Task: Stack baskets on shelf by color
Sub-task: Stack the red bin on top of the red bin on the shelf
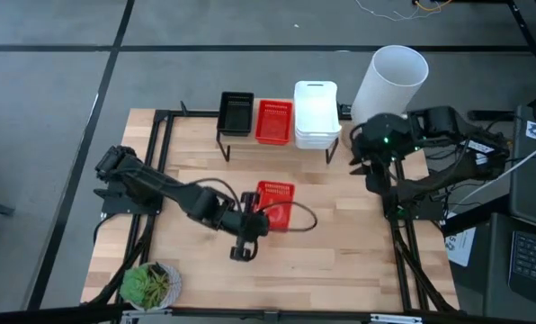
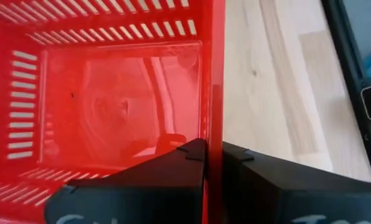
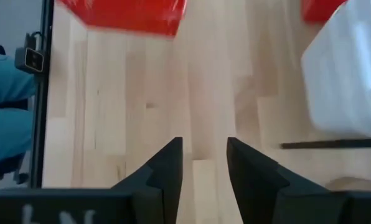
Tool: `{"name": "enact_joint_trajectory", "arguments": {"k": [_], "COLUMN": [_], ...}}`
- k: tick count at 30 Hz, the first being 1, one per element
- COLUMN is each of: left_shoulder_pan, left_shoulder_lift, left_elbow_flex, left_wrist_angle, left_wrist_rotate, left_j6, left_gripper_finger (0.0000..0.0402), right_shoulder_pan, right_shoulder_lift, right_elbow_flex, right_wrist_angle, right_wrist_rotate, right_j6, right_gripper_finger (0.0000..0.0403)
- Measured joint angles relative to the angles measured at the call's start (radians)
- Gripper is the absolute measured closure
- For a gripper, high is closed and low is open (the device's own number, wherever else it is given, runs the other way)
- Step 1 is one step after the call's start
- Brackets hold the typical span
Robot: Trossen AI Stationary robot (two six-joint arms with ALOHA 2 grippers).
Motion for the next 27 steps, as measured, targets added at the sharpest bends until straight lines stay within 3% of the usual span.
{"name": "enact_joint_trajectory", "arguments": {"k": [10, 17, 21, 27], "left_shoulder_pan": [0.158, 0.398, 0.546, 0.717], "left_shoulder_lift": [0.000, 0.000, 0.002, 0.005], "left_elbow_flex": [0.311, 0.372, 0.372, 0.372], "left_wrist_angle": [-0.315, -0.395, -0.397, -0.390], "left_wrist_rotate": [-0.028, -0.031, 0.064, 0.201], "left_j6": [0.270, 0.466, 0.585, 0.617], "left_gripper_finger": [0.0401, 0.0401, 0.0401, 0.0401], "right_shoulder_pan": [0.048, 0.082, 0.105, 0.138], "right_shoulder_lift": [-0.303, -0.398, -0.404, -0.401], "right_elbow_flex": [-0.504, -0.759, -0.853, -0.935], "right_wrist_angle": [0.330, 0.550, 0.622, 0.699], "right_wrist_rotate": [-0.022, -0.116, -0.125, -0.125], "right_j6": [0.157, 0.239, 0.293, 0.363], "right_gripper_finger": [0.0280, 0.0280, 0.0280, 0.0280]}}
